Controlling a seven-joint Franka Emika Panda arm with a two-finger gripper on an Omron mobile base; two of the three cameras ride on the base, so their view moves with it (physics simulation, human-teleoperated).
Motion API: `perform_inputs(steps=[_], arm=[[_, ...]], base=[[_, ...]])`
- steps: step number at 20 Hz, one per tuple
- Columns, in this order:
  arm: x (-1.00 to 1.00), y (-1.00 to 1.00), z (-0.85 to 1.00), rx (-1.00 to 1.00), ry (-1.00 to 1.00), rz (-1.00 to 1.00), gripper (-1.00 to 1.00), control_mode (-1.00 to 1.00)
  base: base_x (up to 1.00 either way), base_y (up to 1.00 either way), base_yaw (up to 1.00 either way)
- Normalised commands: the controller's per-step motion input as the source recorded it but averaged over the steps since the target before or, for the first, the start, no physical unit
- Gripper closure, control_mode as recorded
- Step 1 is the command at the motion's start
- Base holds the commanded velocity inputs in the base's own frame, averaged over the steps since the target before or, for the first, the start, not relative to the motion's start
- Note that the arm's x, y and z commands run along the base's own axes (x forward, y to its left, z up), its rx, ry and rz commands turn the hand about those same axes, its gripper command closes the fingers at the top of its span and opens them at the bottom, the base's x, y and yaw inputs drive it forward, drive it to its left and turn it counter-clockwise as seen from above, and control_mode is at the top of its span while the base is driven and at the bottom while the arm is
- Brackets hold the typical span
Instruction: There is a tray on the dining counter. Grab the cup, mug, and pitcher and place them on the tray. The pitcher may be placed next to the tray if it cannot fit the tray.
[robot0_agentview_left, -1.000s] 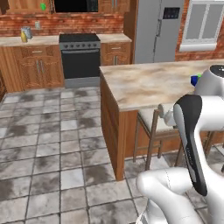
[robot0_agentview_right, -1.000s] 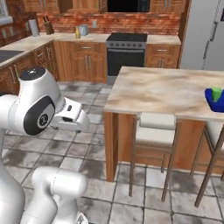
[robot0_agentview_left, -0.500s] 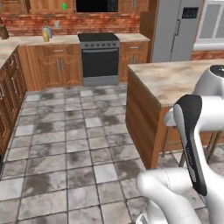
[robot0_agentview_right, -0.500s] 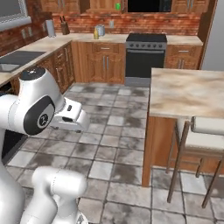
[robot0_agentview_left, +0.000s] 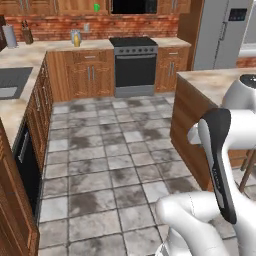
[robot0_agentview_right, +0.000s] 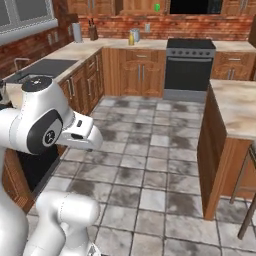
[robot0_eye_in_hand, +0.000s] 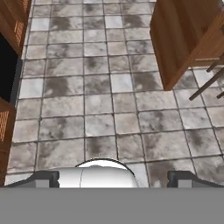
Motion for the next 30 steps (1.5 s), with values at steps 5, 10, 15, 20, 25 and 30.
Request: perform_inputs(steps=[5,10,15,20,25,30], arm=[[0.00,0.00,0.00,0.00,0.00,0.00,-1.00,1.00],[0.00,0.00,0.00,0.00,0.00,0.00,-1.00,1.00],[0.00,0.00,0.00,0.00,0.00,0.00,-1.00,1.00],[0.00,0.00,0.00,0.00,0.00,0.00,-1.00,1.00],[0.00,0.00,0.00,0.00,0.00,0.00,-1.00,1.00],[0.00,0.00,0.00,0.00,0.00,0.00,-1.00,1.00]], base=[[0.52,0.58,0.00],[0.96,0.04,0.00],[1.00,0.00,0.00],[1.00,0.00,0.00],[0.99,0.00,0.00],[0.96,0.00,0.00]])
